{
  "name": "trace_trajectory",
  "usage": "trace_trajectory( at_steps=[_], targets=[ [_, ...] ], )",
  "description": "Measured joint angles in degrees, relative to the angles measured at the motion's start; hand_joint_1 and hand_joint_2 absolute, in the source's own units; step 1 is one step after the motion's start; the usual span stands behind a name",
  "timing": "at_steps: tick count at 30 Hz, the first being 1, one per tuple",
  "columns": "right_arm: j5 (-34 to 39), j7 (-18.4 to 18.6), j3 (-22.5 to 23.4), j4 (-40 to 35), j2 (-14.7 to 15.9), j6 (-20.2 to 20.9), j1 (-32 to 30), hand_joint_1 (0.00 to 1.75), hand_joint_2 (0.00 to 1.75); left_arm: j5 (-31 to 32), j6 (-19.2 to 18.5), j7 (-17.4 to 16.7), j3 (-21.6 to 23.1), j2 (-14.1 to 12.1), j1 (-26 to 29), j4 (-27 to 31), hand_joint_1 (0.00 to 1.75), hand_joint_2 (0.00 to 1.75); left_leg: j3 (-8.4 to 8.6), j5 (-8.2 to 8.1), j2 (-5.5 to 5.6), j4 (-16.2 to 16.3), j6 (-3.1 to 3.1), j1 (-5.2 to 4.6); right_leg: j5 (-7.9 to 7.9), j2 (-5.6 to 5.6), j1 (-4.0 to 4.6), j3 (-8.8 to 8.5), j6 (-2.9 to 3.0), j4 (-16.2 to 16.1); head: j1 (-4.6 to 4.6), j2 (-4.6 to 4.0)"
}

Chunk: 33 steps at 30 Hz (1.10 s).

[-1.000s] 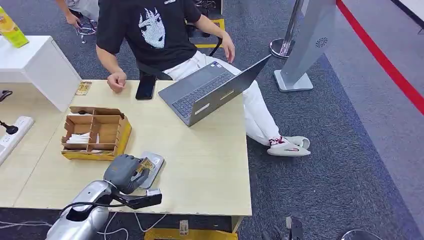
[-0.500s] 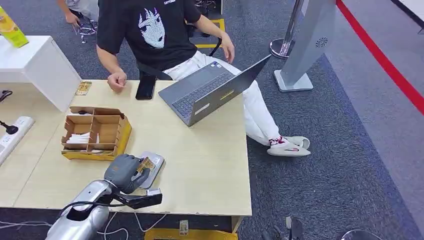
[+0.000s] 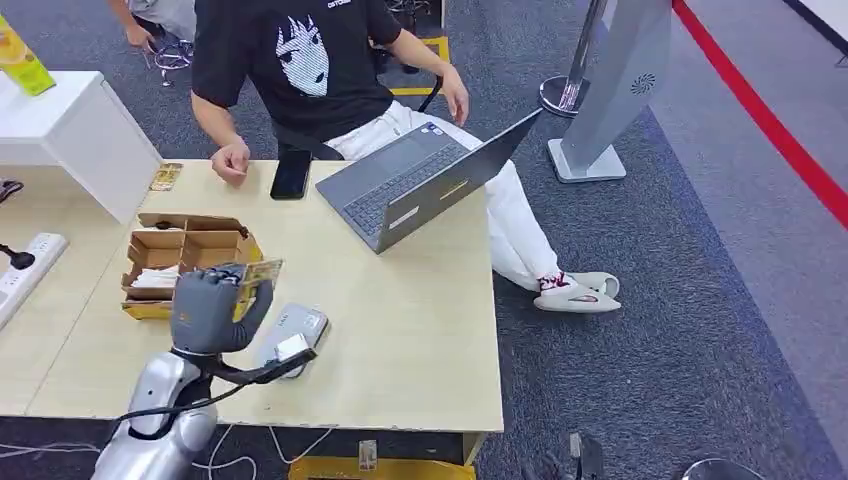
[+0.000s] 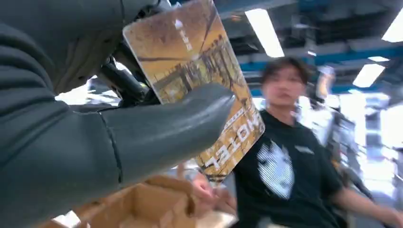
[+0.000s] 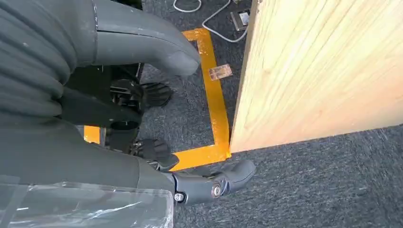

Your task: Pass the card to the sensor for recognition and then transmit it.

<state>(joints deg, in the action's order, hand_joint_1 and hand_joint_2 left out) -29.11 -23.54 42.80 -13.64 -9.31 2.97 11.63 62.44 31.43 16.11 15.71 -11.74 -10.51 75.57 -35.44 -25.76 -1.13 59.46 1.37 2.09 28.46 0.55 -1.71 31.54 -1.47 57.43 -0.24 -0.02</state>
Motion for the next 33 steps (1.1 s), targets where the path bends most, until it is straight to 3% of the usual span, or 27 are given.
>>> trace_trajectory(
  at_steps=[3,9,29,30,31,33],
  targets=[
    [0.0,0.0,-0.1,0.0,-0.2,0.0,0.0,0.00,1.75,-2.1,3.5,4.0,-6.1,1.0,0.9,3.1,1.75,1.75,0.01,0.01,0.01,0.0,0.01,0.03,0.01,0.02,0.02,0.02,0.01,0.0,-0.04,0.00],
    [0.1,0.0,-0.4,0.0,-0.5,0.0,0.1,0.00,1.75,-1.6,3.9,6.6,-11.7,3.2,1.7,4.8,1.75,1.75,0.00,0.02,0.02,0.0,0.03,0.02,0.00,0.04,0.01,-0.01,0.00,0.0,-0.02,0.00],
    [0.3,-0.1,-1.1,0.0,-0.6,0.0,0.1,0.00,1.75,-0.9,3.3,7.1,-15.3,5.2,1.9,5.7,1.75,1.75,0.00,0.02,0.03,0.0,0.02,0.01,0.00,0.04,0.01,-0.01,0.00,0.0,-0.04,0.00],
    [0.3,-0.1,-1.1,0.0,-0.6,0.0,0.1,0.00,1.75,-0.8,3.1,7.1,-15.3,5.2,1.9,5.7,1.54,1.75,0.00,0.02,0.02,0.0,0.02,0.01,0.00,0.04,0.01,-0.01,0.00,0.0,-0.04,0.00],
    [0.3,-0.1,-1.1,0.0,-0.6,0.0,0.1,0.00,1.75,-0.7,2.8,7.1,-15.3,5.2,1.9,5.7,0.03,1.75,0.00,0.02,0.02,0.0,0.02,0.01,0.00,0.03,0.01,-0.01,0.00,0.0,-0.04,0.00],
    [0.4,-0.2,-1.1,0.0,-0.6,0.0,0.1,0.00,1.75,-0.8,1.1,7.2,-15.3,5.2,1.8,5.7,0.00,1.75,0.00,0.02,0.02,0.0,0.02,0.01,0.00,0.03,0.01,-0.01,0.00,0.0,-0.02,0.00]
  ],
)
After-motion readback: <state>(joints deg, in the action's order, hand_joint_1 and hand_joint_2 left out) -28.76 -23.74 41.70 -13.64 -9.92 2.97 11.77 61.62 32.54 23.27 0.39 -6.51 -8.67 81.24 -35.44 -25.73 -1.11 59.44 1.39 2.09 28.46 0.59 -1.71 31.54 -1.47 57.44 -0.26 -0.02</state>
